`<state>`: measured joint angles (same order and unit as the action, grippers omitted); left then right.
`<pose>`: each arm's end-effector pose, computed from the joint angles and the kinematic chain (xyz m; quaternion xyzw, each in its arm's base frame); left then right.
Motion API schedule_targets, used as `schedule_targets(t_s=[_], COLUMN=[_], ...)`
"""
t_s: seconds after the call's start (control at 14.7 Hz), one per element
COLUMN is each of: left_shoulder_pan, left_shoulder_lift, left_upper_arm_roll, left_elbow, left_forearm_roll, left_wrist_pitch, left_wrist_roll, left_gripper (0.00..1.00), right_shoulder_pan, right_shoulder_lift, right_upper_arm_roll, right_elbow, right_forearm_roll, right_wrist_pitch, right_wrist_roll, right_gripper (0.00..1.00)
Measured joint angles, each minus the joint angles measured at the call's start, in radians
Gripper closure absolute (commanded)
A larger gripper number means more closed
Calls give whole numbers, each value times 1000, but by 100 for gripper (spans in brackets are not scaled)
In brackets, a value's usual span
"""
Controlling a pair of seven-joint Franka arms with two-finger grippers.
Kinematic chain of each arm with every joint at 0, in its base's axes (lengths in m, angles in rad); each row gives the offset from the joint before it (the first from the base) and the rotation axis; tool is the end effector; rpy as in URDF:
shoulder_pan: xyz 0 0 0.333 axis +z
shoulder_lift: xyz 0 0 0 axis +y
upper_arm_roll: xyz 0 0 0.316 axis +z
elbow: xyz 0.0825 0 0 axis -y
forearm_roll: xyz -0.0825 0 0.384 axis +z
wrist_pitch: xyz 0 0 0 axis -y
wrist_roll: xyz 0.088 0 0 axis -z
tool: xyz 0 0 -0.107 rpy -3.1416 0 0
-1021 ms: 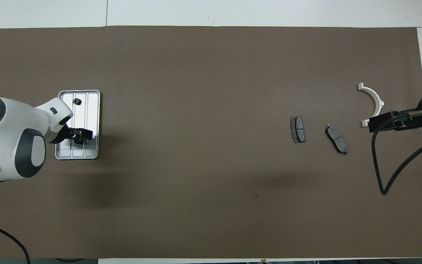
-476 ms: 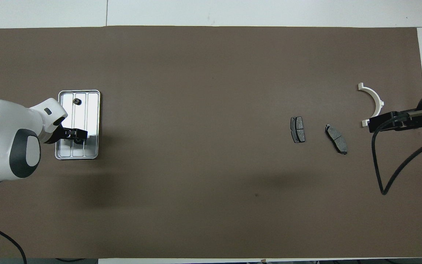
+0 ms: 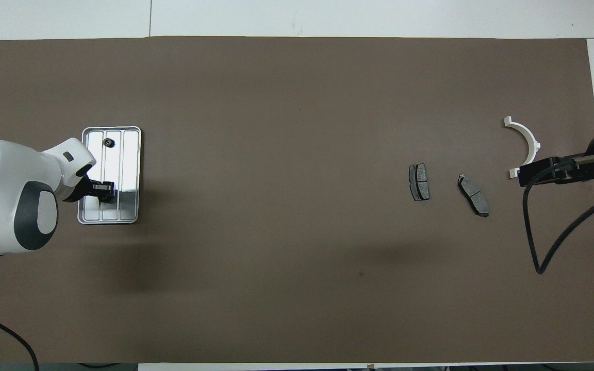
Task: Place bearing gear from tray to pile
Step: 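Carry the bearing with the left gripper to the table center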
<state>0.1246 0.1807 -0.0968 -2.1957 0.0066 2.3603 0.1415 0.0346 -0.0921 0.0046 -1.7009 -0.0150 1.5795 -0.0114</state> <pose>0.5495 0.0157 0.3013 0.9982 -0.0585 -0.0070 0.0070 0.5244 0.0191 0.6136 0.9995 0.0255 -0.0145 0.0079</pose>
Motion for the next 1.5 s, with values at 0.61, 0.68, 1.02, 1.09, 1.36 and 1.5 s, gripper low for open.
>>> schedule_targets(t_s=[0.61,0.68,1.02,1.09,1.36,1.5], left_shoulder_pan=[-41,-84,-370,-422,-579,-630], left_shoulder_lift=[-24,-33,-36,-31,-7,20], left_upper_arm_roll=[-15,-17,-28,-29,-30,-30], left_elbow=[282,304,411,443,469,449], left_forearm_roll=[0,2,34,35,35,38], left_wrist_pitch=[-310,-331,-428,-441,-429,-381], left_wrist_roll=[-128,-207,-670,-753,-958,-1030], left_gripper=[100,100,100,100,100,100], right_shoulder_pan=[-3,-5,-6,-6,-6,-6], right_shoulder_lift=[0,0,-1,-2,-6,-6], right_upper_arm_roll=[-1,-2,-2,-2,-3,-3], right_elbow=[-4,-5,-12,-14,-25,-26], right_forearm_roll=[0,0,0,0,0,0], right_wrist_pitch=[2,2,2,2,2,2], right_wrist_roll=[0,0,0,0,0,0], right_gripper=[0,0,0,0,0,0])
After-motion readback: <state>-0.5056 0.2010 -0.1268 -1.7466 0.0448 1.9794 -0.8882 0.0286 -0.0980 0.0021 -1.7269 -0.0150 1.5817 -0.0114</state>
